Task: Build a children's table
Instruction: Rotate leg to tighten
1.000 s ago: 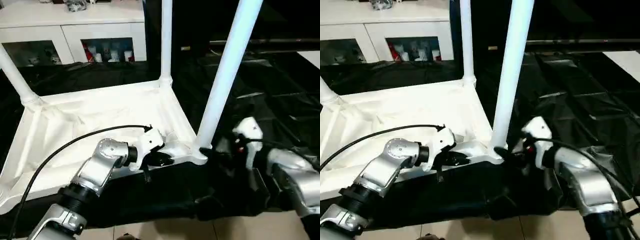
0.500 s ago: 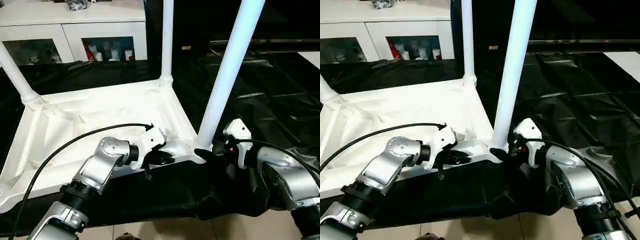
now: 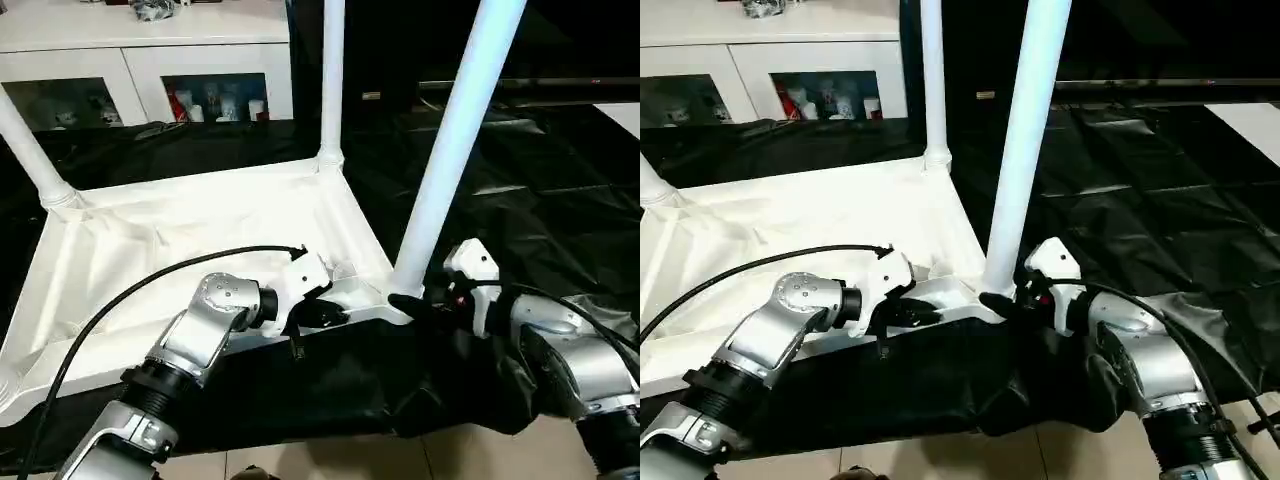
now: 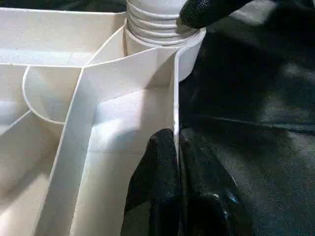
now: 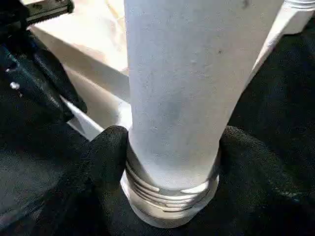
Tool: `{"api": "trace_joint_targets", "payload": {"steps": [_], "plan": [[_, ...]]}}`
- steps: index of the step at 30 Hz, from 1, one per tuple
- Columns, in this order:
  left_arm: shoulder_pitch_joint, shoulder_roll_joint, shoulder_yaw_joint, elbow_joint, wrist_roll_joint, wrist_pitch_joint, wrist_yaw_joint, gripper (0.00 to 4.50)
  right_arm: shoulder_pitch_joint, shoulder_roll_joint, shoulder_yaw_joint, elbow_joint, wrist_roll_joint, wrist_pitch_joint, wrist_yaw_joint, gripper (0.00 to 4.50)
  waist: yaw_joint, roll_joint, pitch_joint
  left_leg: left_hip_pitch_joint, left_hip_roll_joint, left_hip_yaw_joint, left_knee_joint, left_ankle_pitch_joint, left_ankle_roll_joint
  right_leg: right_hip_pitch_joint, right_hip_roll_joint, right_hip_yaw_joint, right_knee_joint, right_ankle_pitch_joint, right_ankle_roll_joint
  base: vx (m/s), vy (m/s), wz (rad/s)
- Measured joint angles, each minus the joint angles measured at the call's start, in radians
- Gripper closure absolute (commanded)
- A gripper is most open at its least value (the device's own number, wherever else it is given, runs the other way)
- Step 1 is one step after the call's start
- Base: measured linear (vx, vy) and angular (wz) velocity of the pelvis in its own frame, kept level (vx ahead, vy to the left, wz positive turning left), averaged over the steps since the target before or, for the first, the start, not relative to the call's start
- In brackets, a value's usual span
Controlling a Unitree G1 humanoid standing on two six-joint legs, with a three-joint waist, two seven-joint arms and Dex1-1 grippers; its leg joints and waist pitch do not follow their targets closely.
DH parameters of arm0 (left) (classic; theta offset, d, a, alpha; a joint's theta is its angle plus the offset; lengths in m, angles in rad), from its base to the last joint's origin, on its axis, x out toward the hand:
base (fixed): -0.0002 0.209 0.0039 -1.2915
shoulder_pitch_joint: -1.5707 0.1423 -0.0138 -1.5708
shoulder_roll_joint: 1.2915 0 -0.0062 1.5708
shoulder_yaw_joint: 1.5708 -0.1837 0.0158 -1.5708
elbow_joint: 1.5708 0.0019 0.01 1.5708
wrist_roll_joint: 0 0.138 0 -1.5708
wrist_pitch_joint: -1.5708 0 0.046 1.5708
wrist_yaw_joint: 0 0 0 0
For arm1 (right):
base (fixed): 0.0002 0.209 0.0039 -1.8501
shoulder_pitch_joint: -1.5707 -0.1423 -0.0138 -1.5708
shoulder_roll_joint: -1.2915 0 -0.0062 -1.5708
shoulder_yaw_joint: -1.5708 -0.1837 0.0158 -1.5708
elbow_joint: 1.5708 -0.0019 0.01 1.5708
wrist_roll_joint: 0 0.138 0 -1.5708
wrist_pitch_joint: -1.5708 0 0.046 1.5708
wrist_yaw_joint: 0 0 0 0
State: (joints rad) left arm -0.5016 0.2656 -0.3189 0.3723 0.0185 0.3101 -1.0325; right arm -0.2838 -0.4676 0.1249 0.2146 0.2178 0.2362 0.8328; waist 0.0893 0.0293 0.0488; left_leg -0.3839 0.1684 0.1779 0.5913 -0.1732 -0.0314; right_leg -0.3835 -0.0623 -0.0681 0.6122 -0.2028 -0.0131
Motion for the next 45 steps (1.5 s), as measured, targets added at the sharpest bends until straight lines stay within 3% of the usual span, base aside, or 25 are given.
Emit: {"api": "trace_joint_targets", "payload": {"steps": [6, 13, 17, 20, 23, 30, 35, 41, 45], "plan": [[-0.067, -0.098, 0.037, 0.117, 0.019, 0.019, 0.173, 4.50, -0.051, 0.161, -0.063, 0.105, -0.036, -0.012, -0.270, 1.87, -0.004, -0.001, 0.000, 0.000, 0.000, 0.000, 0.000, 0.000, 0.000, -0.001, 0.000, 0.001, -0.001, 0.001, 0.001, 0.000, 0.000, 0.00], [-0.198, -0.274, 0.073, 0.326, 0.043, 0.018, 0.453, 4.50, -0.191, 0.370, -0.134, 0.294, -0.111, -0.053, -0.727, 1.87, 0.000, 0.000, 0.000, -0.001, -0.002, 0.001, 0.000, 0.000, 0.000, -0.001, -0.001, 0.002, -0.002, 0.003, -0.001, 0.000, 0.000, 0.00], [-0.217, -0.289, 0.076, 0.357, 0.054, -0.004, 0.474, 4.50, -0.217, 0.387, -0.150, 0.336, -0.114, -0.081, -0.743, 1.87, 0.004, 0.000, 0.000, -0.002, -0.002, 0.001, -0.002, 0.000, 0.002, -0.001, -0.001, 0.002, -0.003, 0.002, 0.000, 0.000, 0.000, 0.00], [-0.220, -0.283, 0.070, 0.372, 0.065, -0.032, 0.472, 4.50, -0.220, 0.389, -0.164, 0.345, -0.104, -0.094, -0.713, 1.17, 0.003, 0.000, 0.000, -0.002, -0.001, 0.001, -0.002, 0.000, 0.001, -0.001, -0.001, 0.001, -0.002, 0.002, 0.000, 0.000, 0.000, 0.00], [-0.216, -0.259, 0.069, 0.373, 0.067, -0.051, 0.462, 4.50, -0.206, 0.390, -0.155, 0.334, -0.096, -0.109, -0.655, 1.09, -0.005, 0.000, 0.000, -0.001, -0.001, 0.001, -0.003, 0.000, 0.000, -0.001, -0.001, 0.001, -0.002, 0.002, 0.000, 0.000, 0.000, 0.00], [-0.198, -0.215, 0.065, 0.345, 0.064, -0.074, 0.395, 4.50, -0.188, 0.317, -0.108, 0.248, -0.093, -0.072, -0.525, 0.40, -0.003, -0.002, 0.002, -0.001, 0.000, 0.001, -0.007, 0.000, 0.000, -0.004, 0.000, 0.000, -0.001, 0.003, 0.000, 0.000, 0.000, 0.00], [-0.161, -0.131, 0.053, 0.291, 0.052, -0.119, 0.253, 4.50, -0.127, 0.139, -0.063, 0.076, -0.081, 0.051, -0.314, 0.09, 0.008, -0.002, 0.002, -0.003, 0.000, 0.001, -0.005, 0.003, 0.004, -0.005, 0.001, 0.000, -0.002, 0.001, 0.000, 0.000, 0.000, 0.00], [-0.081, -0.004, 0.015, 0.157, -0.006, -0.138, 0.013, 4.50, -0.039, -0.059, -0.009, -0.107, -0.029, 0.166, -0.082, 0.09, 0.023, -0.003, 0.002, -0.004, 0.001, 0.002, -0.006, 0.003, 0.004, -0.006, 0.000, 0.001, -0.002, 0.001, 0.000, 0.000, 0.000, 0.00], [-0.055, 0.039, -0.001, 0.099, -0.025, -0.131, -0.084, 4.50, -0.031, -0.077, 0.000, -0.157, -0.005, 0.199, -0.017, 0.09, 0.025, -0.005, 0.003, -0.004, 0.002, 0.004, -0.004, 0.000, 0.000, -0.006, 0.000, 0.001, -0.001, 0.001, 0.000, 0.000, 0.000, 0.00]]}}
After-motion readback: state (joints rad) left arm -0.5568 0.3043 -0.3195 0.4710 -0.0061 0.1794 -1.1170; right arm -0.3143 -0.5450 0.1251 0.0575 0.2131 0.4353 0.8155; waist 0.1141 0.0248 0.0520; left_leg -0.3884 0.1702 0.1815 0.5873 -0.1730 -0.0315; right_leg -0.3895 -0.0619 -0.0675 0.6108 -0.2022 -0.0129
